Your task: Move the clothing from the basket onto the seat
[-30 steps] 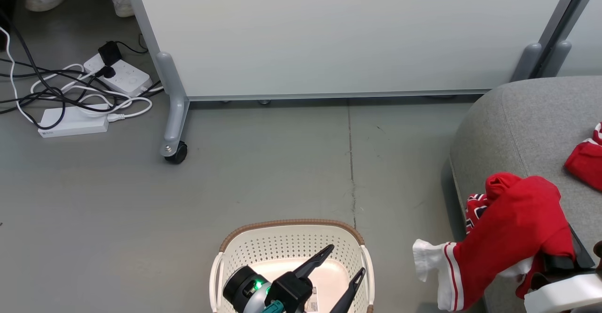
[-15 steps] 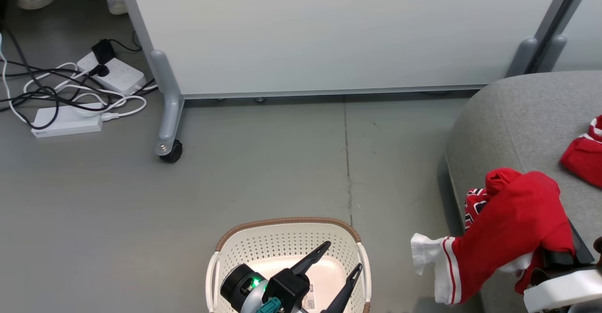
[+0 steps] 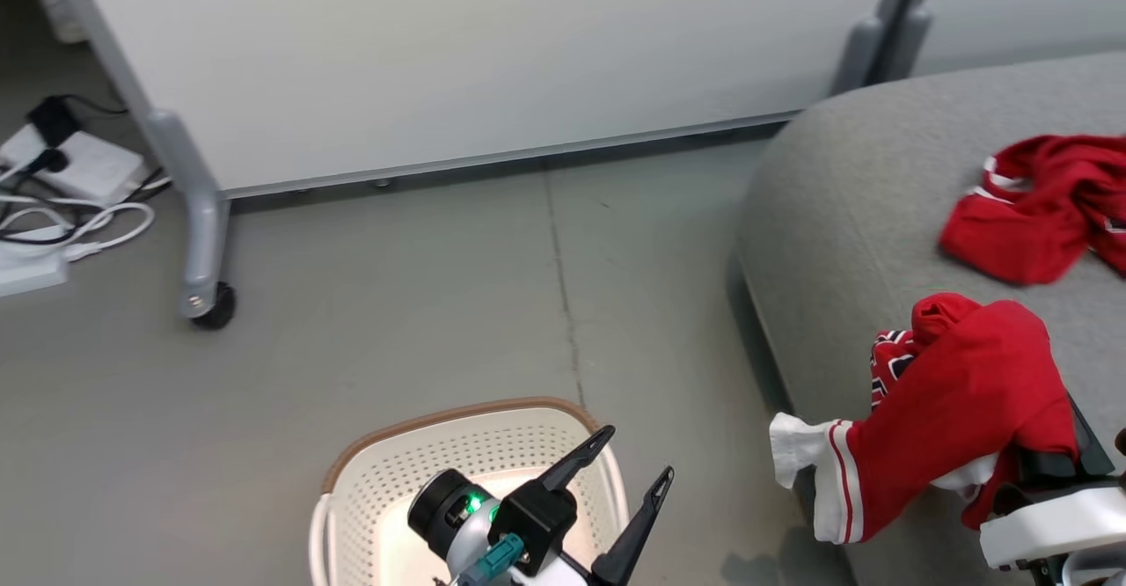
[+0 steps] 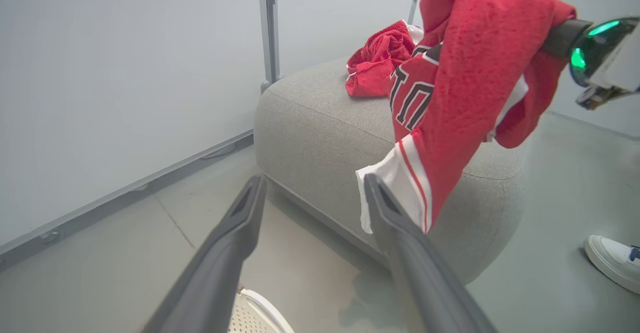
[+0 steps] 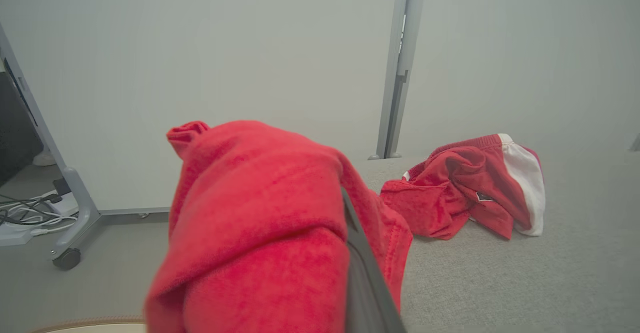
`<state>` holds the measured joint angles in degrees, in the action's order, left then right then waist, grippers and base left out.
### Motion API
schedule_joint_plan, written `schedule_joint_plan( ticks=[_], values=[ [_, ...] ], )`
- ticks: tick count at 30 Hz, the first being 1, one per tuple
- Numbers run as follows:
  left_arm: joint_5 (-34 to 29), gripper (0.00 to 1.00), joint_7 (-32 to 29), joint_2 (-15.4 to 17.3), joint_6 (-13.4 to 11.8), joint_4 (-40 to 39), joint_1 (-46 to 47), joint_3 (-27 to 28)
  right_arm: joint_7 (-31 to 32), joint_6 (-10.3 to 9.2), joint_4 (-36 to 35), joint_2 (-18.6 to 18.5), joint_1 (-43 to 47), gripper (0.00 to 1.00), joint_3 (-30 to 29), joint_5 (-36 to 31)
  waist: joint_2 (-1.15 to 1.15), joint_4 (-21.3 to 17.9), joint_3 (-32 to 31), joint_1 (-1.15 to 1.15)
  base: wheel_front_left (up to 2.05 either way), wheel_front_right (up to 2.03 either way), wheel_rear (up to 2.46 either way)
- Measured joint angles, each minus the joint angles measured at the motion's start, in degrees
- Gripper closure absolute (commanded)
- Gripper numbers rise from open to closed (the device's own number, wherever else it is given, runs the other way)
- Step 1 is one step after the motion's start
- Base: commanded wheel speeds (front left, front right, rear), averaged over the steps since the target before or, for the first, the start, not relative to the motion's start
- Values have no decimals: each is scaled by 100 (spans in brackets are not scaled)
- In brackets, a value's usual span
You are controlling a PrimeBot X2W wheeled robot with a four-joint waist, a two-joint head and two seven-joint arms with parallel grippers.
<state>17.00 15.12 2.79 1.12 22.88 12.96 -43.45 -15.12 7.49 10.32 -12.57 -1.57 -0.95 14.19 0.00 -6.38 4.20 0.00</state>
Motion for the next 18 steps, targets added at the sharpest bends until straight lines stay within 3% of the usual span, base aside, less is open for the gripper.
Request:
schedule_joint_plan(
  ticks=[18],
  values=[
    [-5, 0, 1, -2, 7, -3, 260, -33, 1, 0, 56, 65, -121, 100, -99, 42, 0, -1325, 282, 0, 0, 0, 0]
  ],
)
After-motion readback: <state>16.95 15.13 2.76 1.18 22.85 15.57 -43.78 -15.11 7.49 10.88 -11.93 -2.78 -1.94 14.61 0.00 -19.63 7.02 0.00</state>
